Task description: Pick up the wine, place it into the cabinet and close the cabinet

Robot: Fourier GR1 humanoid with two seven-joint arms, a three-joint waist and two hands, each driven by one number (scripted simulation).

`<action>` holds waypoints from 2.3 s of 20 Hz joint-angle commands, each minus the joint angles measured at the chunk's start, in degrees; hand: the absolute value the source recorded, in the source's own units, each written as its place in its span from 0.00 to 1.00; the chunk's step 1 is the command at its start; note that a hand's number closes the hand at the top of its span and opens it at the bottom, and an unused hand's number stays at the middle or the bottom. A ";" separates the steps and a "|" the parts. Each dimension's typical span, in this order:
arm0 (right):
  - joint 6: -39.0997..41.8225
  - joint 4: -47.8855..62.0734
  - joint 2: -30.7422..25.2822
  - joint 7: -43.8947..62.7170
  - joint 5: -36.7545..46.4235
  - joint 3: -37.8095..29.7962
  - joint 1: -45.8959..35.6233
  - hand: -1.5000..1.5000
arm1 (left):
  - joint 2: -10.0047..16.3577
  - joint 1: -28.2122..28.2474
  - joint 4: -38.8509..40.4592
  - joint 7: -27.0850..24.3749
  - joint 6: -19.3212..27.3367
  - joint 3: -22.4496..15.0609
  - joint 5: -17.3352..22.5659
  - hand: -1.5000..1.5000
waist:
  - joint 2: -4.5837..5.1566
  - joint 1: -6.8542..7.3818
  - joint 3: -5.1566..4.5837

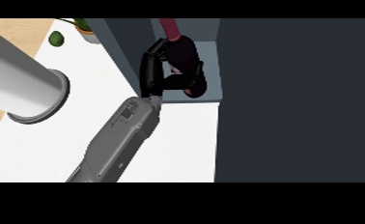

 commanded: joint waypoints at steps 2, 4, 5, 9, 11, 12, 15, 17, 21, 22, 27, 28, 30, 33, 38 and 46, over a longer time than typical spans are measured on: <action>1.69 -5.77 -0.16 -0.36 -5.57 -1.52 4.56 0.00 | -0.01 -5.72 6.02 0.85 2.41 -1.02 1.62 1.00 | -0.01 -0.22 0.03; -0.67 -7.08 1.72 1.38 -2.46 1.95 3.50 0.00 | -0.01 -5.74 10.18 -2.58 0.56 0.12 2.48 1.00 | 0.09 -0.40 -0.01; 0.54 -4.32 1.46 -1.41 -2.72 1.05 2.90 0.00 | -0.01 -9.36 12.48 -0.81 0.33 2.26 2.01 1.00 | 0.13 -0.27 0.01; -0.22 -5.48 0.36 1.21 -3.23 0.72 1.63 0.00 | -0.01 -9.03 14.78 -3.39 -2.58 4.45 1.95 1.00 | 0.04 0.16 0.00; 0.77 -6.97 -0.41 1.47 -7.93 -2.10 3.50 0.00 | -0.01 -10.93 19.35 -7.50 -1.12 5.94 0.81 1.00 | 0.19 -0.66 0.02; 2.15 -5.95 1.02 -2.13 -3.88 0.44 6.51 0.00 | 0.20 -12.65 19.86 -8.11 -0.92 6.99 0.17 1.00 | 0.16 -0.47 0.03; 0.90 -3.78 0.63 -1.46 -4.92 -0.76 2.60 0.00 | 0.00 -14.72 23.39 -10.92 -0.95 8.02 -0.37 1.00 | 0.26 -0.49 0.01; 1.62 -5.06 -0.32 -0.92 -5.00 -1.43 4.63 0.00 | 0.00 -17.58 22.00 -7.41 2.02 7.22 -0.09 1.00 | 0.05 -0.37 0.04; 0.58 -9.61 0.30 1.85 -4.40 1.61 5.52 0.00 | -0.01 -18.52 28.91 -13.48 -1.57 11.21 1.29 1.00 | 0.28 -1.20 -0.01; 0.71 -3.88 1.91 -2.22 -1.21 3.39 3.49 0.00 | -0.01 -18.82 30.52 -15.12 -0.54 9.48 3.83 1.00 | 0.54 -1.69 -0.01; 0.70 -3.45 1.82 -1.77 -1.85 3.74 2.65 0.00 | 0.00 -23.21 35.95 -14.74 -4.02 15.65 4.24 1.00 | 0.84 -1.80 -0.03; 0.93 -8.42 1.21 0.84 -4.50 3.49 6.10 0.00 | 0.24 -20.91 34.88 -15.31 -4.48 16.16 4.79 1.00 | 0.48 -1.62 -0.02; 0.78 -5.50 0.73 -0.17 -3.45 2.21 3.51 0.00 | 0.00 -22.59 35.19 -14.23 -4.78 17.15 6.64 1.00 | 0.50 -1.36 -0.02; 1.24 -5.46 1.03 -1.08 -4.24 2.35 3.95 0.00 | -0.01 -20.93 36.97 -16.25 -8.22 17.58 8.37 1.00 | 0.61 -1.88 -0.01; 1.16 -6.43 -0.23 0.86 -5.83 1.46 2.90 0.00 | 1.73 -23.40 40.05 -16.72 -8.94 19.52 8.46 1.00 | 0.90 -2.43 -0.02; 0.18 -4.47 2.27 -0.91 -1.38 5.69 2.79 0.00 | 0.20 -25.26 43.88 -18.56 -5.91 19.23 7.28 1.00 | 1.09 -2.75 -0.02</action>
